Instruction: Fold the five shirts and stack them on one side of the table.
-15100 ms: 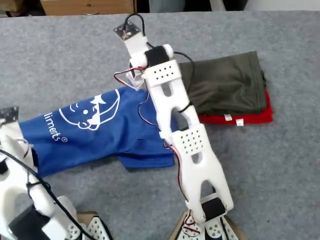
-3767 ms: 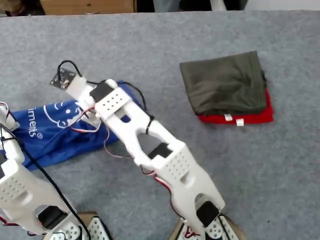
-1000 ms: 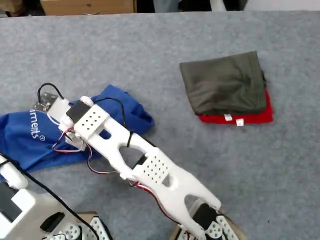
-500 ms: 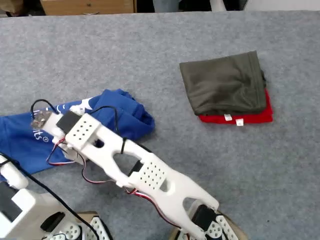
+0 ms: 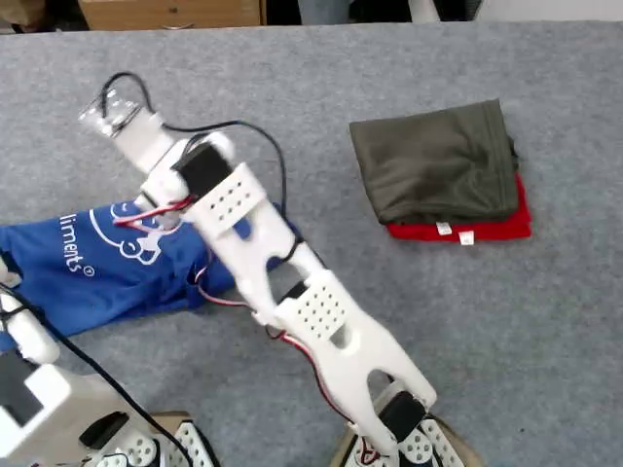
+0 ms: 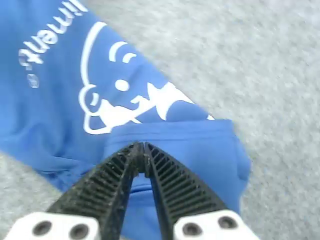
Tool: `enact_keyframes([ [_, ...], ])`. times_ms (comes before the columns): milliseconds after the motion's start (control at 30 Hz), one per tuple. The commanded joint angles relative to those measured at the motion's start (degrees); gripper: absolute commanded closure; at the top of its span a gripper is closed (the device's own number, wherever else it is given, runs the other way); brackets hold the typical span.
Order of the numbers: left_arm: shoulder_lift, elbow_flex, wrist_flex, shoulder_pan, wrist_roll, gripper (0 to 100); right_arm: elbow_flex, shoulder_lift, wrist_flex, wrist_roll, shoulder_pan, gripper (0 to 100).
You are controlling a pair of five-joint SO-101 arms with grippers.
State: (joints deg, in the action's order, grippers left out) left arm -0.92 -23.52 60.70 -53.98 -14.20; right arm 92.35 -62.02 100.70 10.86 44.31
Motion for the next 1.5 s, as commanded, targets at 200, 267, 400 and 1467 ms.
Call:
enact_keyframes([
  [200,24.0,26.68,9.85,-2.95,-5.63,80,1.36,6.46,0.53,-0.26,-0.97,98.5],
  [267,29.19,34.59,13.89,-3.03,-5.98,80,1.36,6.29,0.53,-0.26,-1.05,98.5],
  [400,37.1,48.04,20.75,-3.03,-6.95,80,1.36,6.29,0.53,-0.26,-1.05,98.5],
  [1467,38.51,60.88,40.09,13.93,-9.14,97,3.3,14.46,0.53,-0.18,-17.14,98.5],
])
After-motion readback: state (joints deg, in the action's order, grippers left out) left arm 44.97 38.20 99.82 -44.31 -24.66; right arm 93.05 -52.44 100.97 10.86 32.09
